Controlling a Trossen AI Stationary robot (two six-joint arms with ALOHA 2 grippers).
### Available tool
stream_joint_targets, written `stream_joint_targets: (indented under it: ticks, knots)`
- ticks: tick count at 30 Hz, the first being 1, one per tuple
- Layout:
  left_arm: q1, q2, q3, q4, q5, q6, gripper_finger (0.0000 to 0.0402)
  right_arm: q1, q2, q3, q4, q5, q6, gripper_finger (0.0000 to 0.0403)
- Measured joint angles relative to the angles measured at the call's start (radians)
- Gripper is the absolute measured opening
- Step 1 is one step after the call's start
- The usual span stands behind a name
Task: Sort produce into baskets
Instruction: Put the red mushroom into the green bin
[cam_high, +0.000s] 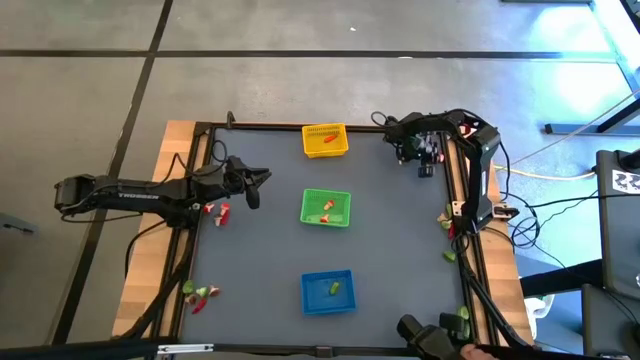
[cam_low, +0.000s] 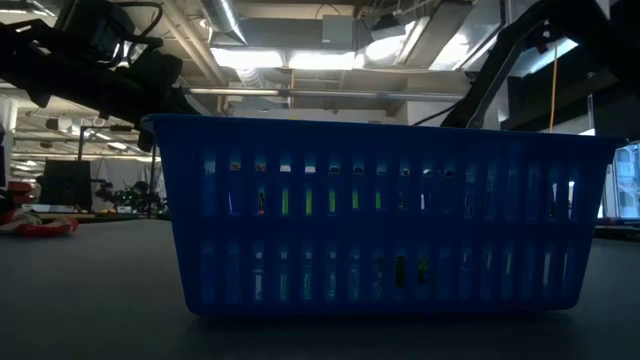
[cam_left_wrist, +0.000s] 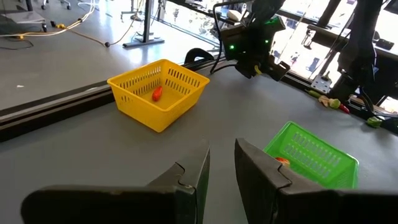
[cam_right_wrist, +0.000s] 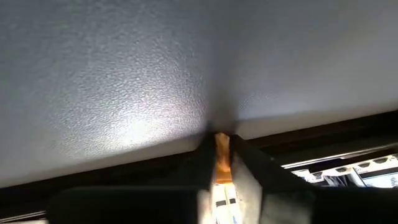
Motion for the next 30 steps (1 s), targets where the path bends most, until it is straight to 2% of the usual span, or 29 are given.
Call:
stream_joint_targets:
  ticks: [4, 8, 14, 17, 23, 30]
  knots:
    - [0.000, 0.000, 0.000, 0.000, 0.000, 0.002, 0.0072, 0.005, -0.005, 0.000, -0.007, 0.002, 0.009, 0.0007]
    - [0.000, 0.000, 0.000, 0.000, 0.000, 0.003, 0.0072, 0.025, -0.040, 0.006, -0.006, -0.006, 0.018, 0.0014]
    - [0.000, 0.000, 0.000, 0.000, 0.000, 0.003, 0.0072, 0.092, -0.114, 0.070, -0.005, -0.075, 0.026, 0.0006]
    - [0.000, 0.000, 0.000, 0.000, 0.000, 0.003, 0.0072, 0.137, -0.154, 0.116, -0.002, -0.136, 0.045, 0.0004]
    - [0.000, 0.000, 0.000, 0.001, 0.000, 0.015, 0.0072, 0.235, -0.222, 0.208, 0.081, -0.322, 0.105, 0.0006]
    - [0.000, 0.000, 0.000, 0.001, 0.000, 0.015, 0.0072, 0.380, -0.249, 0.285, 0.196, -0.474, 0.158, 0.0007]
